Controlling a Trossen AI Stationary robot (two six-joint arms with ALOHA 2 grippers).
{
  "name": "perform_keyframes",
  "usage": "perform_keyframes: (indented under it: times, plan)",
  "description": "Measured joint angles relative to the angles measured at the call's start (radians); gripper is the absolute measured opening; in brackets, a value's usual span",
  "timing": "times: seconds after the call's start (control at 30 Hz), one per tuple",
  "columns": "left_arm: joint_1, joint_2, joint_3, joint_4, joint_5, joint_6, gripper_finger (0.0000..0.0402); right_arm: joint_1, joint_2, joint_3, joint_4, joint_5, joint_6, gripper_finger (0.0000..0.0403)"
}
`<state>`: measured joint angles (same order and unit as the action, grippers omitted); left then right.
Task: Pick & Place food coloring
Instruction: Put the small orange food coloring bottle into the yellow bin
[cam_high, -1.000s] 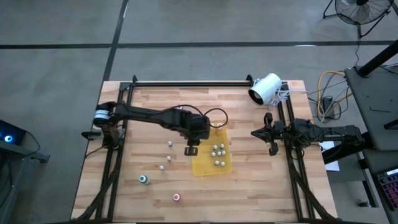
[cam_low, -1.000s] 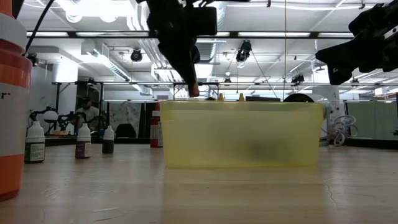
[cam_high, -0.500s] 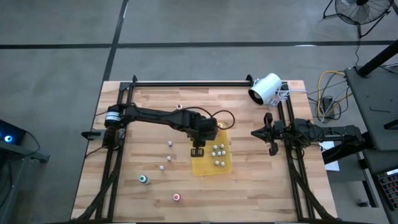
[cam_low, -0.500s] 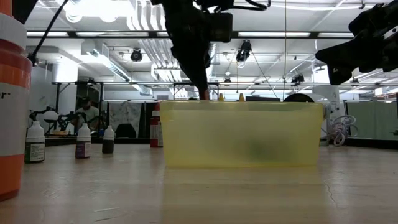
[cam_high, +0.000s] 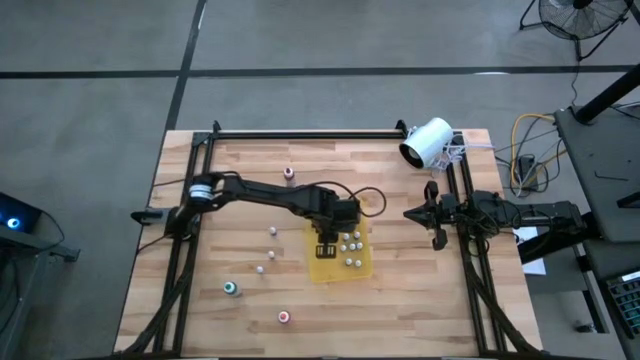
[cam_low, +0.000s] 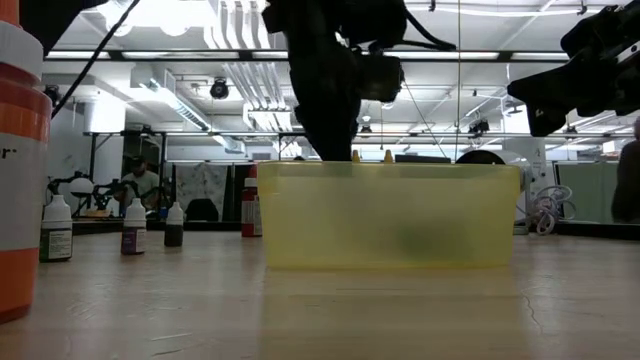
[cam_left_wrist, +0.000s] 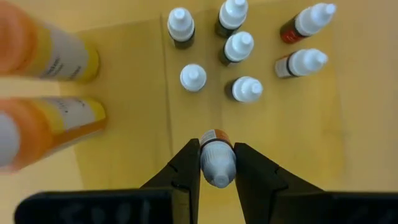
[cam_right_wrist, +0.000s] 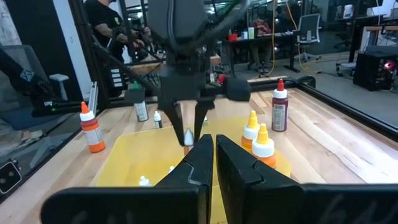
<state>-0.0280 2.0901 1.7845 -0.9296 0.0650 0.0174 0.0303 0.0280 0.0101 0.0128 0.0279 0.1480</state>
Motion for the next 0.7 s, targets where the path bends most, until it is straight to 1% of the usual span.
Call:
perform_keyframes:
  times: [0.17, 0.7]
  plan:
    - [0.0, 0.029, 0.022, 0.008, -0.004, 0.004, 0.0058, 0.0, 0.0, 0.0, 0.0, -0.001, 0.0, 0.0013]
    - [0.0, 0.082, 0.01, 0.047, -0.042, 0.011, 0.0058, 0.0, 0.0, 0.0, 0.0, -0.001, 0.0, 0.0013]
